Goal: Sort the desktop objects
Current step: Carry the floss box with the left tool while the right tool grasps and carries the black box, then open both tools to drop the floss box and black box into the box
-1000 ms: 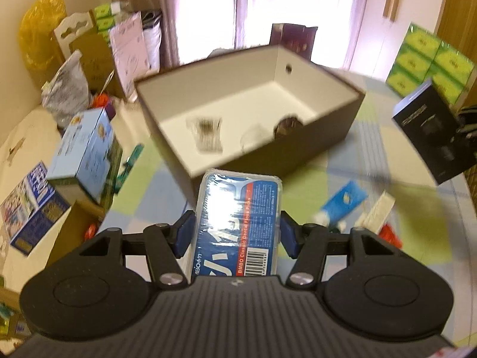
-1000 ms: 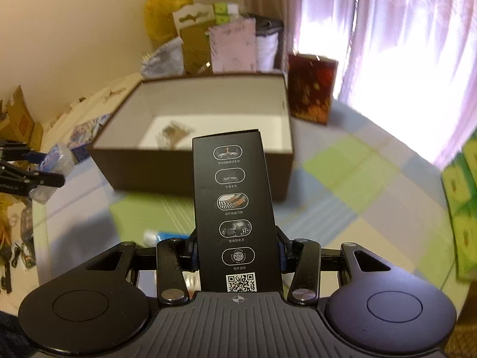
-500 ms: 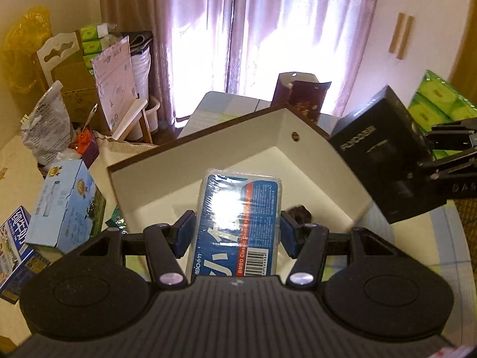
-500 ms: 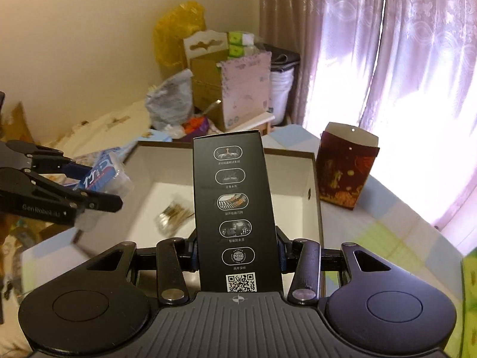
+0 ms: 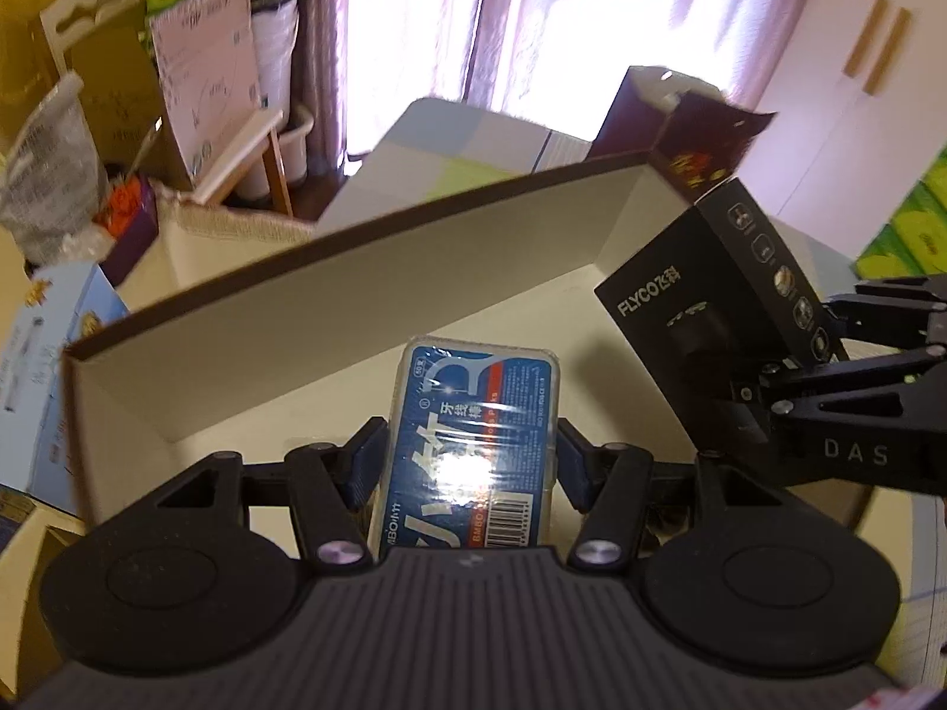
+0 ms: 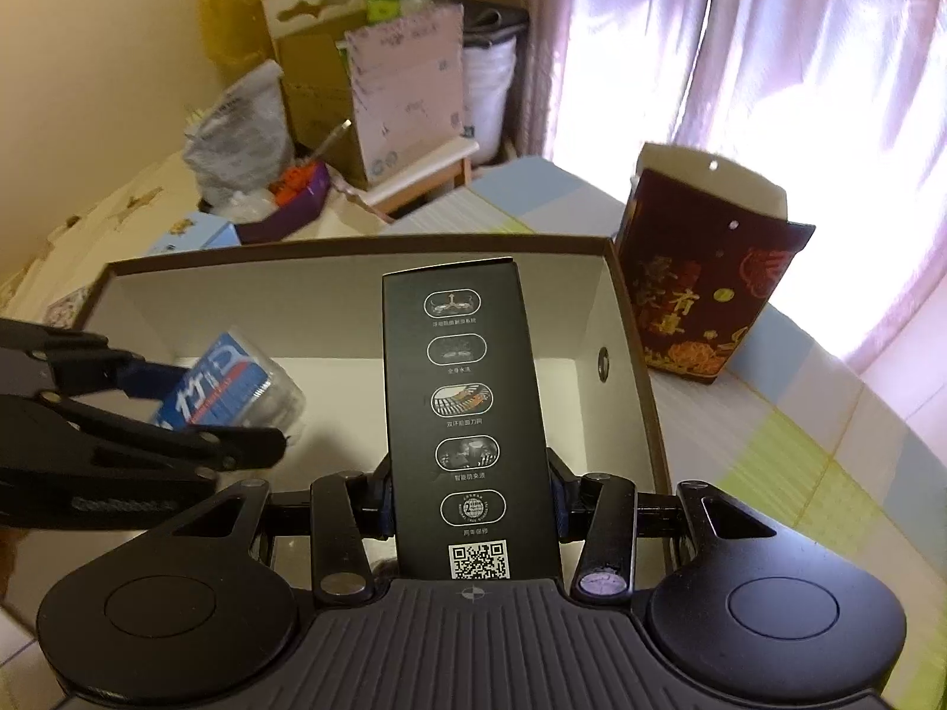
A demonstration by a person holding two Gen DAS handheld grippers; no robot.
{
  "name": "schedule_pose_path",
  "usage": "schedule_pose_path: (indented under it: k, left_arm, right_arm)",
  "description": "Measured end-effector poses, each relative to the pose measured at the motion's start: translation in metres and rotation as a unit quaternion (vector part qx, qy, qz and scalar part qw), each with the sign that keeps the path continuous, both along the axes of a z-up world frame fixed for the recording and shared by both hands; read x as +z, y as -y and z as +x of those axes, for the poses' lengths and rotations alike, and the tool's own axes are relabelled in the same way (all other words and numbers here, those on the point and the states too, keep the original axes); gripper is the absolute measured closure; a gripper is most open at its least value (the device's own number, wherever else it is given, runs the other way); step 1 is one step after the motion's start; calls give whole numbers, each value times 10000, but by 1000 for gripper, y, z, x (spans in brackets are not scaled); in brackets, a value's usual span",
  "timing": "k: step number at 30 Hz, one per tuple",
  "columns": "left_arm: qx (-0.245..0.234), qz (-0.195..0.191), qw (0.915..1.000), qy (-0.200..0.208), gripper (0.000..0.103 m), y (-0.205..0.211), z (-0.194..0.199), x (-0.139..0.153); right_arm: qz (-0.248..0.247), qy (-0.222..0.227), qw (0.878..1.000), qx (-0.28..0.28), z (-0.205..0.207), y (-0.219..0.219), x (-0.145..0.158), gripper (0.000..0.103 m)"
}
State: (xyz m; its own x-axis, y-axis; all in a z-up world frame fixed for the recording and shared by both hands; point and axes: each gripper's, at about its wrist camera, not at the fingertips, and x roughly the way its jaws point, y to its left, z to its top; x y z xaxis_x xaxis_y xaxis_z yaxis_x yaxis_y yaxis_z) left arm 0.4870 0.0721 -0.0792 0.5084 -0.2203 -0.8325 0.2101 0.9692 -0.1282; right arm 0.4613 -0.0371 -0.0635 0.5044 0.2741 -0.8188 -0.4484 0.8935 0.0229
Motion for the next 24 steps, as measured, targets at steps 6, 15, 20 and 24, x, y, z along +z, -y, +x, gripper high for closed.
schedule_pose_path:
  k: [6,15,20,24]
  left_arm:
    - [148,29,9997,-170,49,3,22,-22]
    - [271,135,9993,-207,45,6,39,-36]
    - [291,156,9994,-51,34,5,31,-26]
    - [245,180,9995,38,32,4,19,-15]
  right_arm:
    - [-21,-228,9997,-128,16,-3,-18,61]
    - [130,-78,9999,-72,22,-2,-27,58]
    - [407,216,9989,-7,8,9,-14,32]
    - [516,311,9982,44,-6,13,-1,28]
